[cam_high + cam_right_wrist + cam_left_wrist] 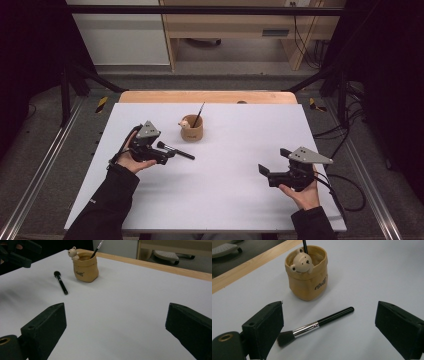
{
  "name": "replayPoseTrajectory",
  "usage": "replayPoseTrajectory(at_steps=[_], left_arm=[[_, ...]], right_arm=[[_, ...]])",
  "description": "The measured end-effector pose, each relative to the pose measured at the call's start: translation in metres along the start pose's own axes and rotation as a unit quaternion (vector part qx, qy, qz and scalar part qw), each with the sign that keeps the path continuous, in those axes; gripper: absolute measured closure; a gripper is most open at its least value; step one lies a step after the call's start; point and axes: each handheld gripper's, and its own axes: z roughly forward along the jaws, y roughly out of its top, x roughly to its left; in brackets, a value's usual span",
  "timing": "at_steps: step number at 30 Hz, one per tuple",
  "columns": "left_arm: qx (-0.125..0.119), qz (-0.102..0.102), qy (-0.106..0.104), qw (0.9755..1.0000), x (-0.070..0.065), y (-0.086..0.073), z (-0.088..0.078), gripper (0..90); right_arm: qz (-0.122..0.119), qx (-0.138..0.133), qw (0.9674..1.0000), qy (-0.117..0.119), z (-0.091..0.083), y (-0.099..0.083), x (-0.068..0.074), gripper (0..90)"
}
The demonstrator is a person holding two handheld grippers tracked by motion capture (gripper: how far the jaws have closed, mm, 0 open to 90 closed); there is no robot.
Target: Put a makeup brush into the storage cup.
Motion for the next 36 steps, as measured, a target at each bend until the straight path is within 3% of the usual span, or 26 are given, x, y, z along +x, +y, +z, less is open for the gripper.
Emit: replayPoseTrajectory(at_steps=[23, 36], left_arm=[[0.031, 0.009, -0.02, 0.9993, 0.008, -0.008, 0.035, 7.6], [0.062, 0.034, -0.023, 0.9973, 0.01, -0.006, 0.053, 8.1]], right_arm=[[-0.001, 0.003, 1.0, 0.003, 0.001, 0.0, 0.0, 3.6], [0.0, 0.003, 1.0, 0.004, 0.002, -0.001, 0.001, 3.6]])
